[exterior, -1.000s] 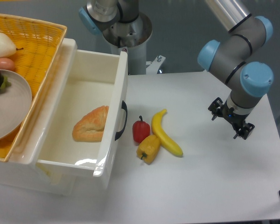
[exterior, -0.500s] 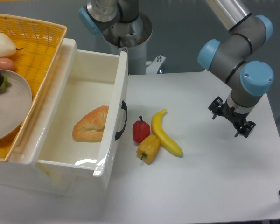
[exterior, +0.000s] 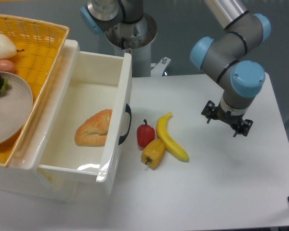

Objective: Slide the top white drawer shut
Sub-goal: 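Move the gripper toward the open drawer's front panel, above the banana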

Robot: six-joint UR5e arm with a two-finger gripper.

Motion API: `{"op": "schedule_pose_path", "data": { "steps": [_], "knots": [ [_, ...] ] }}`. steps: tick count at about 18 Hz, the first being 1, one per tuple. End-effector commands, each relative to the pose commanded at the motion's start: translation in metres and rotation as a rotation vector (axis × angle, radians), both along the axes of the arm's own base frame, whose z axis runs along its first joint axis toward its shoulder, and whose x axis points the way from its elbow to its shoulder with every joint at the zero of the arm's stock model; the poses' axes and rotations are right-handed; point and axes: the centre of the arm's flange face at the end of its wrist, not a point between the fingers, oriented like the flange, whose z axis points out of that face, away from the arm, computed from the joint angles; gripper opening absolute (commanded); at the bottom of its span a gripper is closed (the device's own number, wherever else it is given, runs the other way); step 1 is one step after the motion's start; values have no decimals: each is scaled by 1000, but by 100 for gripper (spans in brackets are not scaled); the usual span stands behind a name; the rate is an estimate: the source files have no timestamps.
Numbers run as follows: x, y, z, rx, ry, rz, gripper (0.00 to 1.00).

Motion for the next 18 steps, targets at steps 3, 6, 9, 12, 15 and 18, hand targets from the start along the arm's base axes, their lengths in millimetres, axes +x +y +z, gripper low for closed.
{"op": "schedule_pose_path", "data": {
  "steps": [3,6,9,12,15,18],
  "knots": [
    [13,-3,10,24,-23,105,83],
    [30,4,23,73,-90,256,56],
    [56,22,35,78,-128,251,43],
    [74,36,38,110,-189,246,39],
    [86,44,36,140,-261,269,33],
    [91,48,36,161,-311,287,18]
  ]
}}
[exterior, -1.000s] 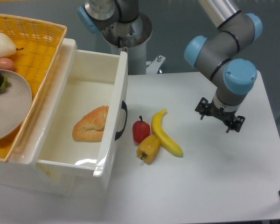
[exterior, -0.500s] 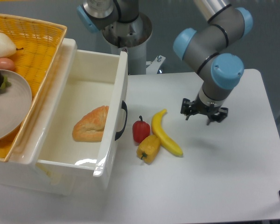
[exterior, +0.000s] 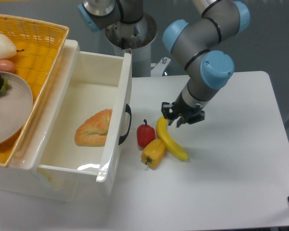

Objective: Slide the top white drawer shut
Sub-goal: 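Move the gripper toward the open drawer's front panel, above the banana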

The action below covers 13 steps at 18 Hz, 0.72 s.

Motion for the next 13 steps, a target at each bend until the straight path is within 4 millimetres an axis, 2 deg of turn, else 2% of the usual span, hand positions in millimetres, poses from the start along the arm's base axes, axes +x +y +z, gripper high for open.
{"op": "schedule_pose_path", "data": {
  "steps": [1,3,13],
  "knots": [
    [2,1,0,5,-11,4,12],
    [2,3,2,21,-17,13,9],
    [0,10,12,94,-53,34,10]
  ]
}}
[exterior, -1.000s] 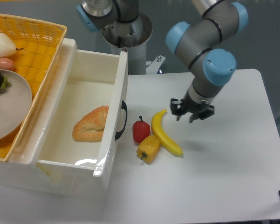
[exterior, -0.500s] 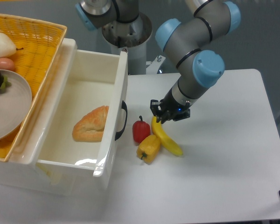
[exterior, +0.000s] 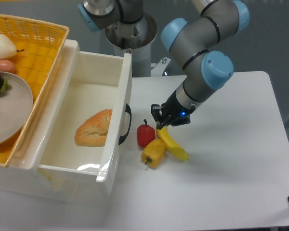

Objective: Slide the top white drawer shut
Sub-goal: 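Lower the gripper against the front panel of the open white drawer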

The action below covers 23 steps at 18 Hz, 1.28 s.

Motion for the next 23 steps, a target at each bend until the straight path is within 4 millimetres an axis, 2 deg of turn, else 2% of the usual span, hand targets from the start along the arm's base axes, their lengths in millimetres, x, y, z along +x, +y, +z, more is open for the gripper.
{"op": "schedule_pose_path", "data": {
  "steps": [3,11,23],
  "knots": [
    [4,7,4,54,-32,9,11],
    [39,34,11,96,-83,-37,11],
    [49,40,14,114,-111,-42,11]
  ]
}}
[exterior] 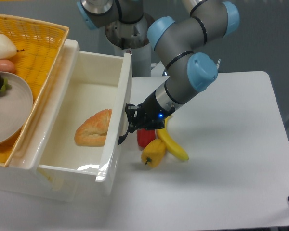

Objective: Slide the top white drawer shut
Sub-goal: 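Lower the gripper against the front panel of the open white drawer, then push the drawer front with the gripper into the cabinet until shut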

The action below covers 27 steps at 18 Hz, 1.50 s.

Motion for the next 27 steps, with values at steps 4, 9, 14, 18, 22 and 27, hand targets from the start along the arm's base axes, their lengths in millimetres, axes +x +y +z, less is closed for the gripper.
{"op": "schedule_pose_path", "data": {
  "steps": [4,9,14,18,22,27],
  "knots": [
    [4,3,0,-7,-6,5,12],
    [13,9,1,-13,-10,0,12],
    [17,9,10,-7,0,2,12],
    [26,12,17,-5,7,-4,13],
    [35,18,17,-8,2,-9,14],
    [41,23,16,-10,0,-19,14]
  ]
}}
